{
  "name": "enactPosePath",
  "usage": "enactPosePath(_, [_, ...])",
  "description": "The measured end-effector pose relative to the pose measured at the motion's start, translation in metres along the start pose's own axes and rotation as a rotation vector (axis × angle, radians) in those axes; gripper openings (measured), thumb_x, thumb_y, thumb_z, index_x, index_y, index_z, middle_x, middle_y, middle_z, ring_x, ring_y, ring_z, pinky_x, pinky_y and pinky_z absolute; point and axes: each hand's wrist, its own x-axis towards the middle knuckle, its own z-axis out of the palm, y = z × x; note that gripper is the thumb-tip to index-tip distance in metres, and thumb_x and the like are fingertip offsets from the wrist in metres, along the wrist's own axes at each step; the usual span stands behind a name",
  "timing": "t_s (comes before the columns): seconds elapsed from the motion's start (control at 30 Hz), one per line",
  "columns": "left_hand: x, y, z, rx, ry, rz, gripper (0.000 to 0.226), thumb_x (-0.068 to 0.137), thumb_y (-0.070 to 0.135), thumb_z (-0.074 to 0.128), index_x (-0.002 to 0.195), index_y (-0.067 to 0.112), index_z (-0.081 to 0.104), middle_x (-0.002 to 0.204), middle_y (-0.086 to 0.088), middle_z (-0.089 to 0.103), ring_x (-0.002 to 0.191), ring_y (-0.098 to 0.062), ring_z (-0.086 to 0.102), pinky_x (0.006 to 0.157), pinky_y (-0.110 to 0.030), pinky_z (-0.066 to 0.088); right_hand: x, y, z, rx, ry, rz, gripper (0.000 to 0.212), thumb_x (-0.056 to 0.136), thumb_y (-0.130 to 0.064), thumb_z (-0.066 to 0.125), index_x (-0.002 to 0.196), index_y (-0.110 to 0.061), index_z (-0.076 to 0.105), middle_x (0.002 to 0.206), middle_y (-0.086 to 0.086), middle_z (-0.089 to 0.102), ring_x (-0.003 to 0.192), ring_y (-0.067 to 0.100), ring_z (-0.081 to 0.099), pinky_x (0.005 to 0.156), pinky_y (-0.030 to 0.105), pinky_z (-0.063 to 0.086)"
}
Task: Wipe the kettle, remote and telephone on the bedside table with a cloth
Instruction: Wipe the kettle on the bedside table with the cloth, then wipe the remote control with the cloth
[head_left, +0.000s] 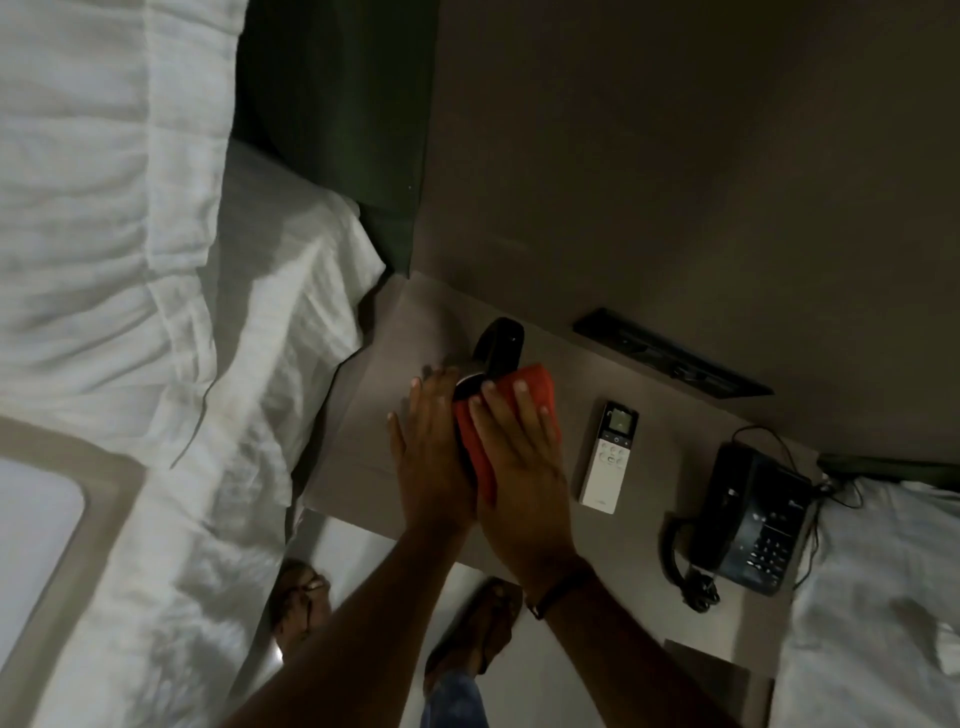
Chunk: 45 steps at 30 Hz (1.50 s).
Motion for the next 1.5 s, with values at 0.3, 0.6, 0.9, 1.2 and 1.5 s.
enactPosePath(0.3, [0.001, 0.006, -0.001, -0.059, -0.003, -0.021, 0.109, 0.077, 0.083, 0.056, 0.166, 0.028, 0.026, 0.177, -0.003, 0.033, 0.169, -0.030, 0.018, 0.133, -0.066, 0.014, 0.027, 0.011, -0.026, 0.171, -0.018, 0.171, 0.059, 0.097, -0.026, 0.051, 0.155, -0.027, 0.042, 0.167, -0.004, 0.040, 0.159, 0.021, 0.026, 0.127, 0.046, 0.031])
enactPosePath(0.6, [0.002, -0.001, 0.002, -0.062, 0.003, -0.020, 0.128, 0.066, 0.086, 0.073, 0.167, 0.033, 0.015, 0.178, -0.002, 0.029, 0.169, -0.030, 0.018, 0.132, -0.064, 0.013, 0.108, 0.022, -0.050, 0.254, -0.048, 0.171, 0.041, 0.103, -0.017, 0.062, 0.143, -0.021, 0.060, 0.148, 0.008, 0.060, 0.134, 0.025, 0.060, 0.116, 0.035, 0.048])
enactPosePath(0.9, [0.005, 0.002, 0.002, -0.033, 0.028, -0.010, 0.093, 0.082, 0.075, 0.062, 0.162, 0.037, 0.032, 0.169, 0.006, 0.041, 0.168, -0.029, 0.023, 0.129, -0.074, 0.023, 0.007, 0.011, -0.029, 0.308, -0.073, 0.146, 0.057, 0.102, -0.017, 0.052, 0.157, -0.028, 0.042, 0.168, -0.005, 0.039, 0.162, 0.018, 0.020, 0.128, 0.050, 0.030])
enactPosePath(1.2, [-0.012, -0.001, -0.004, 0.132, 0.159, 0.146, 0.140, 0.073, 0.096, 0.057, 0.174, 0.010, 0.011, 0.182, -0.017, 0.015, 0.170, -0.035, 0.011, 0.134, -0.064, 0.015, -0.094, 0.046, -0.055, 1.615, 0.251, 1.136, 0.038, 0.104, -0.036, 0.058, 0.138, -0.020, 0.062, 0.122, 0.018, 0.078, 0.103, 0.041, 0.079, 0.072, 0.051, 0.066])
enactPosePath(1.5, [-0.082, 0.046, 0.132, 0.140, -0.186, 0.435, 0.100, 0.098, 0.082, 0.039, 0.174, 0.019, 0.017, 0.183, -0.005, 0.011, 0.171, -0.025, 0.003, 0.137, -0.058, 0.014, -0.133, 0.163, -0.093, 1.543, 0.330, 1.078, 0.040, 0.098, -0.010, 0.065, 0.135, -0.026, 0.065, 0.132, 0.017, 0.073, 0.115, 0.042, 0.073, 0.094, 0.060, 0.060])
